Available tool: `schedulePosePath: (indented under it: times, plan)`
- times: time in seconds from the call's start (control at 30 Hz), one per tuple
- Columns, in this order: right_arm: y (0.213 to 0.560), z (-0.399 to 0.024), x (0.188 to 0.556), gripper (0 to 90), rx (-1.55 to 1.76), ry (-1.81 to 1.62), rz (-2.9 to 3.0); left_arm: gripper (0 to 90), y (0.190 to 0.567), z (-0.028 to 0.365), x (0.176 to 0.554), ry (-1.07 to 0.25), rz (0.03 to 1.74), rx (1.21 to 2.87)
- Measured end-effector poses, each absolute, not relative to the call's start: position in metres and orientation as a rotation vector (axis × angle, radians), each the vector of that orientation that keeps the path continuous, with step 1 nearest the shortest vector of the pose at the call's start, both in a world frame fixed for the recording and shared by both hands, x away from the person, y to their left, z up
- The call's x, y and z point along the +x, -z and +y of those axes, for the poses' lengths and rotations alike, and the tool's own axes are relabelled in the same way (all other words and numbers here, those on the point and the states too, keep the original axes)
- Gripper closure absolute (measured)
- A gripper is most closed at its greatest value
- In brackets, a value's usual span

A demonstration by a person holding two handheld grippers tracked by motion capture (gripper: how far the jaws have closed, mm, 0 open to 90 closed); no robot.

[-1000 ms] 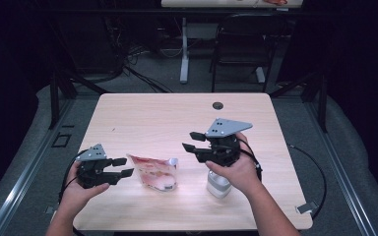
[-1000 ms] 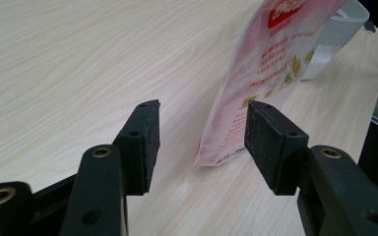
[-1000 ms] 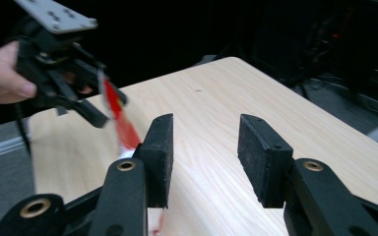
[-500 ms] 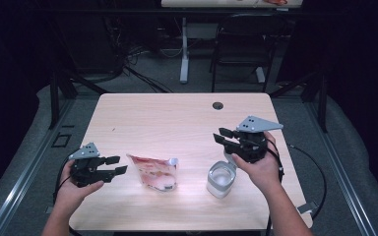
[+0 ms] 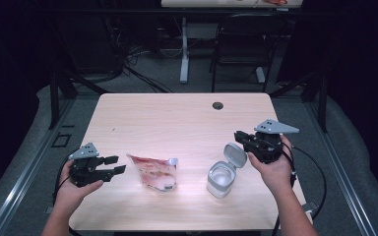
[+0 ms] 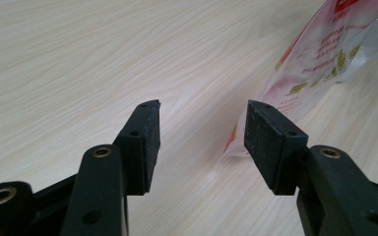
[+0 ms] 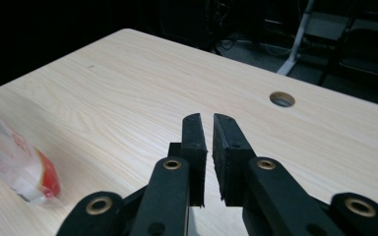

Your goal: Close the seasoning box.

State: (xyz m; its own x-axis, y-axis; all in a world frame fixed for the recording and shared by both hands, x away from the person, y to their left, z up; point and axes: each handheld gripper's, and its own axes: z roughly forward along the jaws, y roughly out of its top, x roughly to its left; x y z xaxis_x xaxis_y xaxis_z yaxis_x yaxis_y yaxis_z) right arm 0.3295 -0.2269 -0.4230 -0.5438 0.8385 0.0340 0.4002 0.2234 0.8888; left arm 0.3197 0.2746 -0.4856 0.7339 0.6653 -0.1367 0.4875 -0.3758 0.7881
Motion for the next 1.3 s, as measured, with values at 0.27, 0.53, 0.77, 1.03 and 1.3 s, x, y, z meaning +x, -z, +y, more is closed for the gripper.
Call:
schedulePosePath:
  times: [0.27,0.53,0.77,1.03,1.3]
  plan:
    - [0.435,-0.239,0.33,89.4,1.205,-1.263,2.04,48.0,0.486,0.275,0.32,-0.258,0.874,2.053]
    - [0.442,-0.241,0.326,90.0,1.221,-1.271,2.045,48.1,0.487,0.274,0.32,-0.257,0.876,2.053]
    - [0.451,-0.24,0.322,90.0,1.231,-1.285,2.049,48.1,0.487,0.275,0.32,-0.259,0.876,2.053]
    - [0.453,-0.236,0.316,90.0,1.222,-1.3,2.062,48.0,0.487,0.274,0.32,-0.26,0.878,2.052]
    - [0.453,-0.229,0.308,89.5,1.188,-1.322,2.077,48.0,0.487,0.275,0.32,-0.259,0.879,2.05]
